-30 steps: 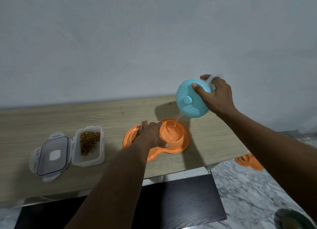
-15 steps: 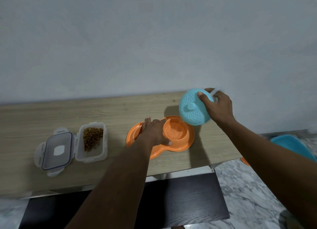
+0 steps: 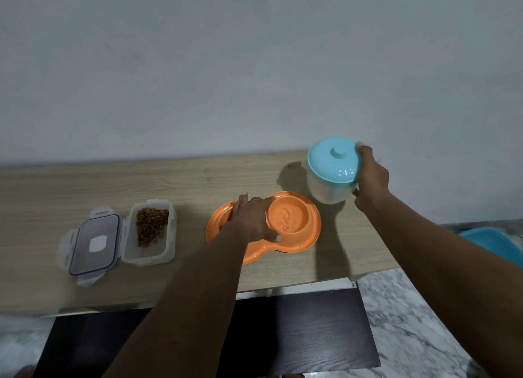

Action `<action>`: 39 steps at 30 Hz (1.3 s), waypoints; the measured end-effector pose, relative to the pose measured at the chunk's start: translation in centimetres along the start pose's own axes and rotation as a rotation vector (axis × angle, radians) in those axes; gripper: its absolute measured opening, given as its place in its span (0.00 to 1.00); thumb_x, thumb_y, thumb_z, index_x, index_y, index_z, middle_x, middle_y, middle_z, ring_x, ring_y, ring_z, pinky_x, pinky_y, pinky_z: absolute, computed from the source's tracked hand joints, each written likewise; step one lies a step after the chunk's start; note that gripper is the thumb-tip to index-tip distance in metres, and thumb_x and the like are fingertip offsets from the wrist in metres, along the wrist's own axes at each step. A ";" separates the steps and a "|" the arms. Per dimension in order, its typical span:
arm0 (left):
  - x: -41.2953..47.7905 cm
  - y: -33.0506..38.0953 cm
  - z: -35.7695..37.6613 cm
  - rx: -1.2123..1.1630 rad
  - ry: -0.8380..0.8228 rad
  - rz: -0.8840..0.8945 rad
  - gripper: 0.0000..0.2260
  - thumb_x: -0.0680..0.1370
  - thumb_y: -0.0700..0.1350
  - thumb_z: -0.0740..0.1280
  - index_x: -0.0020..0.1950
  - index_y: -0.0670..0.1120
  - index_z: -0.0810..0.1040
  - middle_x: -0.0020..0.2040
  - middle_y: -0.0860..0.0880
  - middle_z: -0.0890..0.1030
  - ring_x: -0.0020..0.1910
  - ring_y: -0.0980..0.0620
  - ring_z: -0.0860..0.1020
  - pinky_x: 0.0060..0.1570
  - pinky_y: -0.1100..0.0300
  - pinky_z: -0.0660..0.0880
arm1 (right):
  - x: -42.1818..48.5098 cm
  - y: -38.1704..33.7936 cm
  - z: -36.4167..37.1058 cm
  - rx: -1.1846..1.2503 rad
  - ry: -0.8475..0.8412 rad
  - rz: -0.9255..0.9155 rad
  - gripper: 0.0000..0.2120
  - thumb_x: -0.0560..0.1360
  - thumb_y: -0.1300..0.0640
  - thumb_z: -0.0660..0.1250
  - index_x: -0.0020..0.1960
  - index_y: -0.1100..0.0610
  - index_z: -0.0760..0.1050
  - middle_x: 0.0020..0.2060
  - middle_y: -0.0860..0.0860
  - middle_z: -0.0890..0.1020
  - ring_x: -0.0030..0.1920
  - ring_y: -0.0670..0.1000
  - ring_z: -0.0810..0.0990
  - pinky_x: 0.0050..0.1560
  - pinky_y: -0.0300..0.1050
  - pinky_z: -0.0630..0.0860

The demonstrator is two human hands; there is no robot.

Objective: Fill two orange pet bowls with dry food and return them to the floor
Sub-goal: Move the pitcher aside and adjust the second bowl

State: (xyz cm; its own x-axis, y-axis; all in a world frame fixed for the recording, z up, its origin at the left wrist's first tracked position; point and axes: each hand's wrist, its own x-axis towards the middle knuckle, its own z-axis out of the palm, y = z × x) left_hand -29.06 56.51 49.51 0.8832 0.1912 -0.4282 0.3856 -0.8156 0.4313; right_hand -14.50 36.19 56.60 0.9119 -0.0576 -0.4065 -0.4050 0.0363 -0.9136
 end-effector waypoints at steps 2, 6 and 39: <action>0.1 -0.1 0.1 -0.003 0.005 0.005 0.50 0.66 0.60 0.79 0.81 0.57 0.55 0.79 0.48 0.62 0.81 0.38 0.43 0.77 0.37 0.40 | 0.5 0.3 0.5 0.034 0.027 0.015 0.19 0.69 0.37 0.71 0.50 0.50 0.74 0.48 0.48 0.81 0.48 0.48 0.80 0.54 0.50 0.78; 0.1 -0.3 0.2 -0.006 0.010 0.020 0.50 0.66 0.61 0.78 0.81 0.57 0.55 0.79 0.47 0.63 0.81 0.37 0.44 0.76 0.36 0.41 | 1.4 0.6 1.8 0.084 0.056 0.053 0.20 0.67 0.35 0.71 0.48 0.48 0.73 0.45 0.46 0.80 0.47 0.48 0.79 0.52 0.50 0.77; -6.2 -5.0 0.7 -0.281 0.389 -0.380 0.29 0.80 0.57 0.64 0.75 0.40 0.66 0.67 0.36 0.73 0.67 0.37 0.73 0.67 0.47 0.69 | -3.3 11.4 1.2 -0.951 -0.136 -0.281 0.25 0.79 0.44 0.63 0.69 0.59 0.71 0.62 0.60 0.79 0.63 0.62 0.77 0.61 0.58 0.75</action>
State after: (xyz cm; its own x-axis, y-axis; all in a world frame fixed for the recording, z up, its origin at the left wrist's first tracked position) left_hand -36.66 59.00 49.46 0.6825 0.6691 -0.2941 0.7014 -0.4865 0.5209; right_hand -22.06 37.95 47.60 0.9586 0.1752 -0.2246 -0.0051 -0.7778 -0.6285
